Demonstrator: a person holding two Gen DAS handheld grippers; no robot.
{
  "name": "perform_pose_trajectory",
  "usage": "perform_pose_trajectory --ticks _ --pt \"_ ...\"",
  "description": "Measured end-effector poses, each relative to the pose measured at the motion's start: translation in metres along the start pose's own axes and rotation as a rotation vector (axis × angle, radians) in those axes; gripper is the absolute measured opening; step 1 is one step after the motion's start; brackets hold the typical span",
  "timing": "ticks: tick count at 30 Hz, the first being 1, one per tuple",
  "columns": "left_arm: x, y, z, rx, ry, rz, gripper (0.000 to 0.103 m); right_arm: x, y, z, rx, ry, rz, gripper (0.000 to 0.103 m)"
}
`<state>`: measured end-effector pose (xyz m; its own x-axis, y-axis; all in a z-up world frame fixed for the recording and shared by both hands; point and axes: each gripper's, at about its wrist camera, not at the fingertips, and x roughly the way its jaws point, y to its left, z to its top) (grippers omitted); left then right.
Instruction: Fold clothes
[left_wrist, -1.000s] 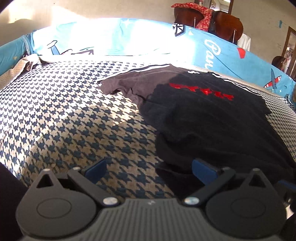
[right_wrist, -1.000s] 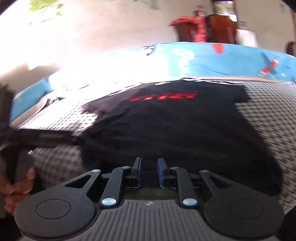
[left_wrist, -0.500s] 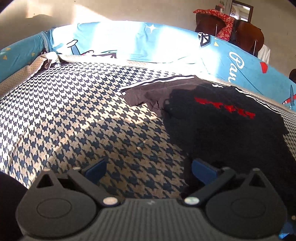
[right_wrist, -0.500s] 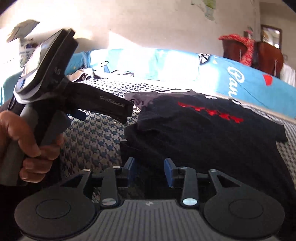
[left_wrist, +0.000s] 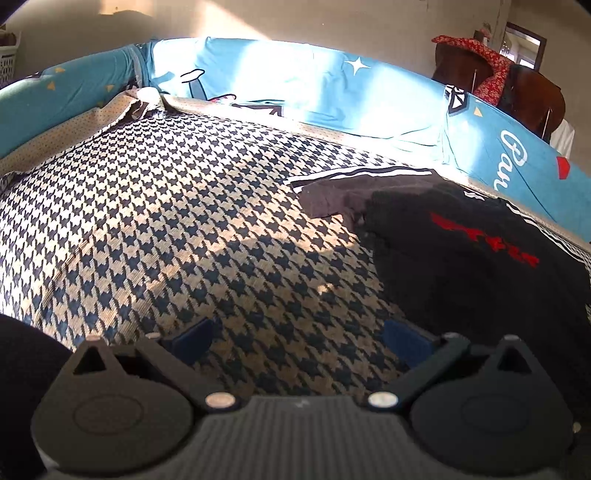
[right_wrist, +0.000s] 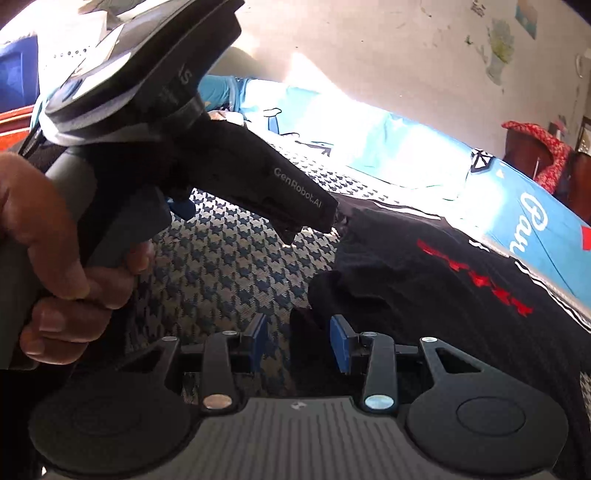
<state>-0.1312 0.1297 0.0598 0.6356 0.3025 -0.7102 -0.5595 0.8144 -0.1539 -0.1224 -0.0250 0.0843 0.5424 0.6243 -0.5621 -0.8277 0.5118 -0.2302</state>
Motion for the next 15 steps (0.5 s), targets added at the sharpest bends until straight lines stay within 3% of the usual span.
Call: perform_pose_trajectory --ticks 10,15 --pt "-0.001 -0.001 -0.001 0.007 -0.006 0.018 0.103 0.031 0.006 -0.002 -0.082 0.061 -0.048 0.032" --pt "0.000 0.000 -0.001 0.007 0.001 0.016 0.103 0.036 0.006 -0.008 -0.114 0.052 -0.072 0.031"
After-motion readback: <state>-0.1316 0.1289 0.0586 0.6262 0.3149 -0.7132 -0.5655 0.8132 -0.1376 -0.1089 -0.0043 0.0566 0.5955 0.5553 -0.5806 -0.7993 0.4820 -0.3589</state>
